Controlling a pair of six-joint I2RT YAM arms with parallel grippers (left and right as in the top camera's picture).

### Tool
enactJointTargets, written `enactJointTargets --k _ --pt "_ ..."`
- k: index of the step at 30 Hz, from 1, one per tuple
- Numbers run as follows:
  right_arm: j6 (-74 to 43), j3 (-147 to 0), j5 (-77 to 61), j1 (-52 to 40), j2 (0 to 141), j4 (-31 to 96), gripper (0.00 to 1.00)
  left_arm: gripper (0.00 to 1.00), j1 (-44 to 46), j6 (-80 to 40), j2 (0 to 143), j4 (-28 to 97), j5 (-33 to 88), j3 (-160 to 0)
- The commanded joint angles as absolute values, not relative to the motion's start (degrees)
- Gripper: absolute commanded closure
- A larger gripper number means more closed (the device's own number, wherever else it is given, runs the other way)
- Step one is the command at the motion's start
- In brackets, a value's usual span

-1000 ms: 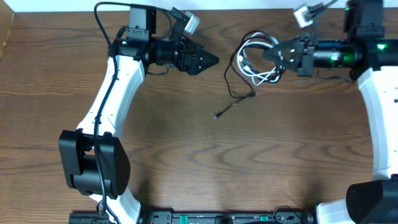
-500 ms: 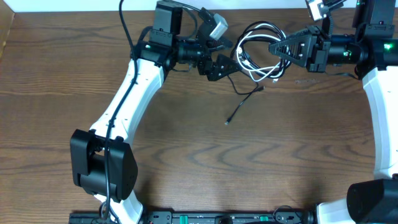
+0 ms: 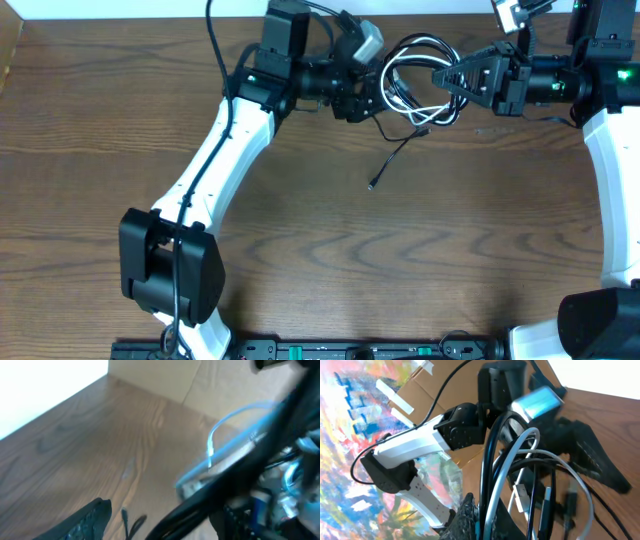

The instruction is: Untangle cables

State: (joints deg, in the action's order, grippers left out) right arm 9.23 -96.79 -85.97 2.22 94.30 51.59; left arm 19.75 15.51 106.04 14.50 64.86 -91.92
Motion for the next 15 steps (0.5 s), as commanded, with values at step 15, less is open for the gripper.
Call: enactJointTargets --k 15 --pt "8.6 -98.2 -88.5 2.2 93.1 51.8 0.99 0.52 20.5 -12.0 111.2 -6.8 71.5 -92.8"
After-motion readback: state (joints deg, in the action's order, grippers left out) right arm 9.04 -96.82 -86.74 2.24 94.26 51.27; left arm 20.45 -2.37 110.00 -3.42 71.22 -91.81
